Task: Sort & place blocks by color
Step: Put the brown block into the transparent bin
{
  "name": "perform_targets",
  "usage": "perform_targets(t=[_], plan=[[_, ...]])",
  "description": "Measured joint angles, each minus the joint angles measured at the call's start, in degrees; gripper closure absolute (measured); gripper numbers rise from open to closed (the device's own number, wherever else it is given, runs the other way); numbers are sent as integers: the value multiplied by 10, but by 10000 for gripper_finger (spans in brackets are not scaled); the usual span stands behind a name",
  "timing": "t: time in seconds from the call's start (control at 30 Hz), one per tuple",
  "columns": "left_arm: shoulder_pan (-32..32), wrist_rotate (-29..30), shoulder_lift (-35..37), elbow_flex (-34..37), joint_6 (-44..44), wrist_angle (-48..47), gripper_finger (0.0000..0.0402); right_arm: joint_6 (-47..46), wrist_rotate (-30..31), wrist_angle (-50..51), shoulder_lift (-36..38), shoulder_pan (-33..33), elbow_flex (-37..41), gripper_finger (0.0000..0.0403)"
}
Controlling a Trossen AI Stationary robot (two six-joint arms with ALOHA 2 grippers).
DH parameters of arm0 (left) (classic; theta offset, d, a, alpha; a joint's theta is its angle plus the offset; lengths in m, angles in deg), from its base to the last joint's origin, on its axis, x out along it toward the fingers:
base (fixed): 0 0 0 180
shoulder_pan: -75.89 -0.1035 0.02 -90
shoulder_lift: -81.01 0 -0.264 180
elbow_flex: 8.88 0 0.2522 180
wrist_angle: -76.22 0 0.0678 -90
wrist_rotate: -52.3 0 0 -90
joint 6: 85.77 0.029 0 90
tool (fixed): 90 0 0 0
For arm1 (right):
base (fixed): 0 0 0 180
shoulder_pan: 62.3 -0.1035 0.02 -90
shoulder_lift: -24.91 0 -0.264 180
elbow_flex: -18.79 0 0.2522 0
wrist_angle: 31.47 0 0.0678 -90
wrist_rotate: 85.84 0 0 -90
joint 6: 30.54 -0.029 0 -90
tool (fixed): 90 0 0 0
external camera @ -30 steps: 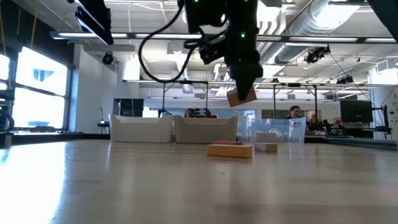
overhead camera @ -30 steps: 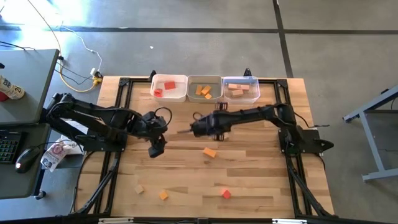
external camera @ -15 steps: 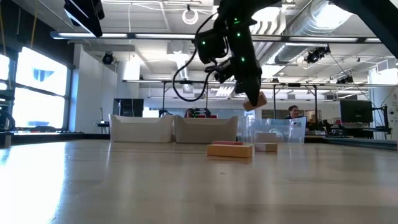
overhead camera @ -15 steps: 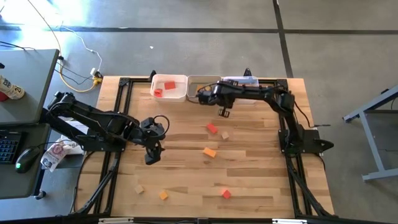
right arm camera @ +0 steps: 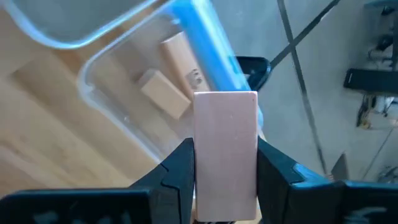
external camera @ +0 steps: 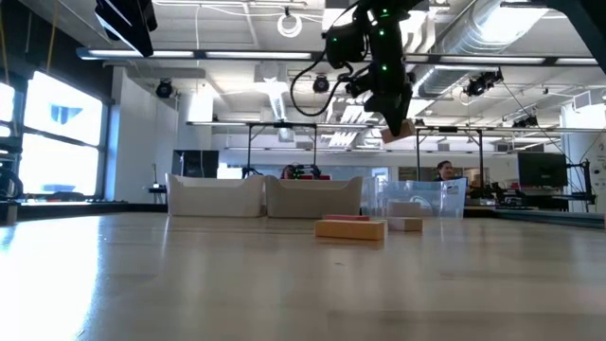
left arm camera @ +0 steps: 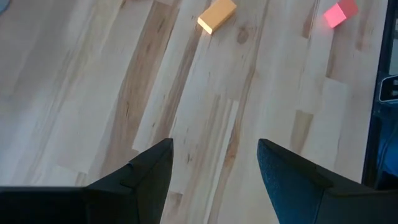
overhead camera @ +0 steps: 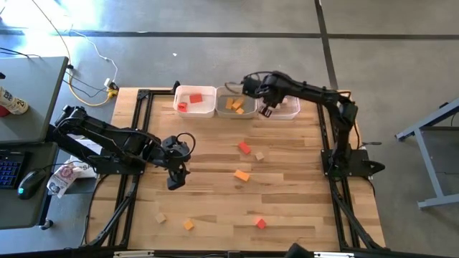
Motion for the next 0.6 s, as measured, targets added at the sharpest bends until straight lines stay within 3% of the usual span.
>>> perform_targets(t=[0.17,0.6], plan=[[0,0,0,0,-19,0,183,13,-13,-17,11,42,0,299],[4,-1,0,0,-63,0,183,95,-253,-66,6,162,0,299]])
